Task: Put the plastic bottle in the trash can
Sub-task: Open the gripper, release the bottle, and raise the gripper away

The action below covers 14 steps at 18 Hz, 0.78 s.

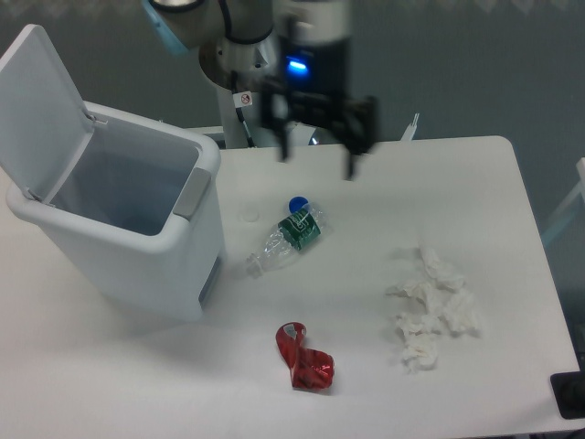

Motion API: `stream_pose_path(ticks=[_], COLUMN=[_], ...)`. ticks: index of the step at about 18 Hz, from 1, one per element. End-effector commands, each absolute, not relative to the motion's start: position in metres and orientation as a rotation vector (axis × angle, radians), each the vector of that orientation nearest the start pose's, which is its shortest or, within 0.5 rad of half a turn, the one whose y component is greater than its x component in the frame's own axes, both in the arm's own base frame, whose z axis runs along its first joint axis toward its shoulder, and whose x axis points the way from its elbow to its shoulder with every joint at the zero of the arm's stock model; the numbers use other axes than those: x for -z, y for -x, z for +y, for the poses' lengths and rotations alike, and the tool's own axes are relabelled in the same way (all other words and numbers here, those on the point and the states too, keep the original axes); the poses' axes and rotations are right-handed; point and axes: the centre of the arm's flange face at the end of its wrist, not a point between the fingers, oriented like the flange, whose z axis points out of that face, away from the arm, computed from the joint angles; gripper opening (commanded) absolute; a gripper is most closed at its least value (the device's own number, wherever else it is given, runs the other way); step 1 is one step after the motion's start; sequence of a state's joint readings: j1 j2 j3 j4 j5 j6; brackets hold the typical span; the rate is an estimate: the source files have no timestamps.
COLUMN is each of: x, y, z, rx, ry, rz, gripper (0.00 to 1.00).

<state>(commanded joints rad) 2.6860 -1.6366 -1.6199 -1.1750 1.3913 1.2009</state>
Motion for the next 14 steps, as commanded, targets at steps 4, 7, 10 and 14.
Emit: stream_pose_path(ticks=[4, 7, 10, 14], x=[-0.419, -0.38, -0.346, -0.325], y=[0.466, 0.499, 0.522, 0.532], z=[0.39, 0.393, 0.4, 0.404], rx=[-0.176, -0.167, -0.12, -0.095], ry=[2.904, 3.037, 3.068, 3.094], rz=[0.337, 0.383, 0.434, 0.456], gripper=[1.0, 1.0, 1.0, 1.0])
